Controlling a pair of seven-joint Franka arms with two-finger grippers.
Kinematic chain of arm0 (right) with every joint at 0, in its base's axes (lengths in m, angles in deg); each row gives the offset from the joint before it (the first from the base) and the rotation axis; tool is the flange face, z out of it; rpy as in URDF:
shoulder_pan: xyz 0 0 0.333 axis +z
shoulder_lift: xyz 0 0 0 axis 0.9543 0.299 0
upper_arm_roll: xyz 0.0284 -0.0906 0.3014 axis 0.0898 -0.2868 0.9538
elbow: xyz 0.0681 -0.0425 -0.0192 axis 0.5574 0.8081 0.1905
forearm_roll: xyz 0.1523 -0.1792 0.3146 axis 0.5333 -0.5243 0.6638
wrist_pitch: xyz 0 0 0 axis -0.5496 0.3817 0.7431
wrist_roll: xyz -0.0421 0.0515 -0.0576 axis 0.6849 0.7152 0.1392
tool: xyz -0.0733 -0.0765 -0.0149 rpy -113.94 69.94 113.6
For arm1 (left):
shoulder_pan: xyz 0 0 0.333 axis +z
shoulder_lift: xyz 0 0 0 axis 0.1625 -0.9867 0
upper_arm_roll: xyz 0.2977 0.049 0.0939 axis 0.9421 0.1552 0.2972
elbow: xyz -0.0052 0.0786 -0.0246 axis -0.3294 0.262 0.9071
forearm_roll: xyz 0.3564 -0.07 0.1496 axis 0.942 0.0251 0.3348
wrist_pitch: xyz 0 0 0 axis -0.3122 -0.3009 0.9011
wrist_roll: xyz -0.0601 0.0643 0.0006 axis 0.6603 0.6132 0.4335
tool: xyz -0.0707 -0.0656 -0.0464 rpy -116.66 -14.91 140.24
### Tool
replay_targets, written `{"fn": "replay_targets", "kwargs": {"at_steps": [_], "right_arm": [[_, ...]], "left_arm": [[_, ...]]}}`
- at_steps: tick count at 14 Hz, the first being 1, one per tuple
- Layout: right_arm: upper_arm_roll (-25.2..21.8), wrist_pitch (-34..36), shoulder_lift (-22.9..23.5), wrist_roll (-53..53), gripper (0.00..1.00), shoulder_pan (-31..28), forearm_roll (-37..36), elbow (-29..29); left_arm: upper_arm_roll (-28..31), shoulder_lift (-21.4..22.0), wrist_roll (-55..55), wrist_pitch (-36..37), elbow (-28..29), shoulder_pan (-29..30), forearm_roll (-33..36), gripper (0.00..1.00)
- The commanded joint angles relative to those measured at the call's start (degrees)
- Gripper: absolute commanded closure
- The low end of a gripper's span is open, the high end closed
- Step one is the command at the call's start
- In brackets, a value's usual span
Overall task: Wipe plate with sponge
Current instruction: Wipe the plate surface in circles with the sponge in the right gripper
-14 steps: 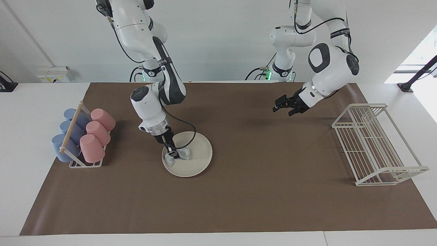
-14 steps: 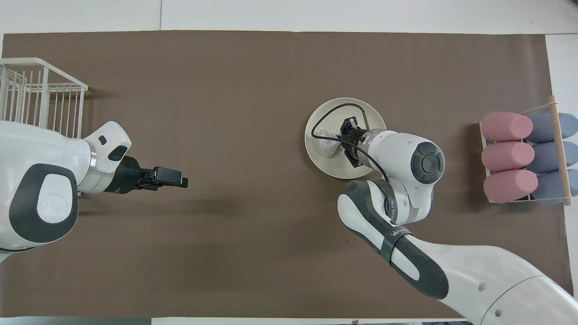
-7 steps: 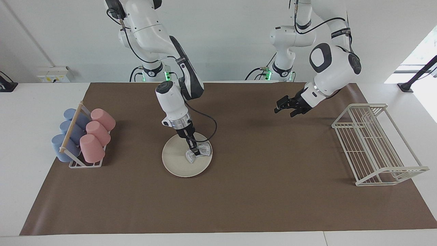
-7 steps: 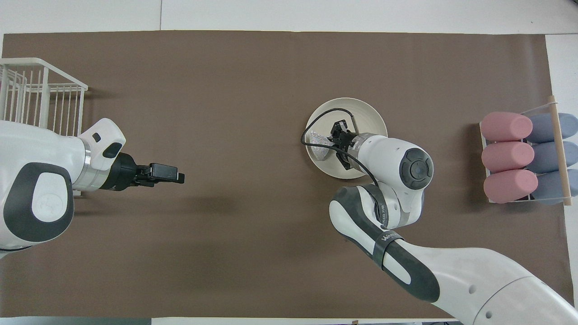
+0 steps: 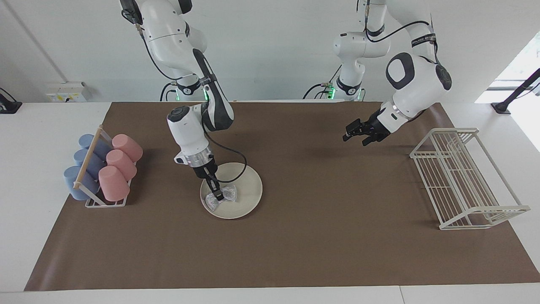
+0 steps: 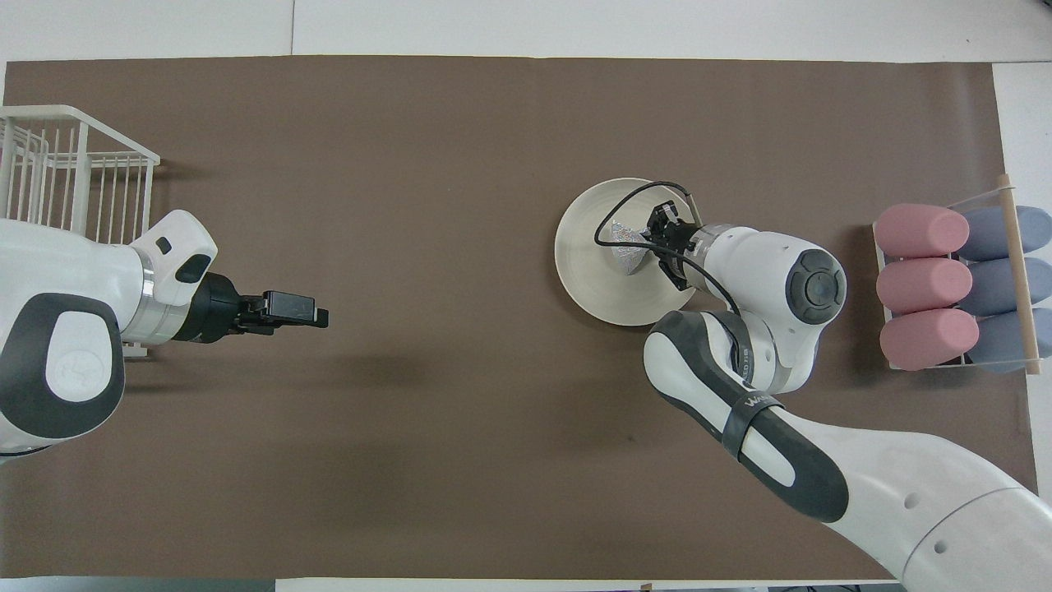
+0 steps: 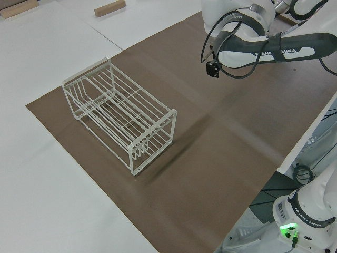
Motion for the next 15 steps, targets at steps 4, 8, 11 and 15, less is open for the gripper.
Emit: {"fn": "replay_targets", "kwargs": {"at_steps": [4, 8, 11, 15], "right_arm": [[0.1, 0.9, 3.0, -8.9, 1.0, 6.4, 0.9, 1.9], [0.1, 1.0, 2.8, -12.9, 1.0, 8.5, 0.9, 2.2], [-0.1, 3.0, 0.7, -12.9, 1.0, 8.5, 0.8, 1.7], [-1.2, 23.6, -8.6, -12.9, 1.0, 6.3, -0.1, -3.3]], "left_arm": [[-0.5, -0.3, 1.1, -0.8, -0.5, 0.9, 1.4, 0.0], [-0.5, -0.3, 1.1, -1.5, -0.5, 0.8, 1.4, 0.0], [-0.5, -0.2, 1.0, -1.5, -0.5, 0.8, 1.4, 0.0], [-0.5, -0.2, 1.0, -1.5, -0.5, 0.8, 1.4, 0.0]]}}
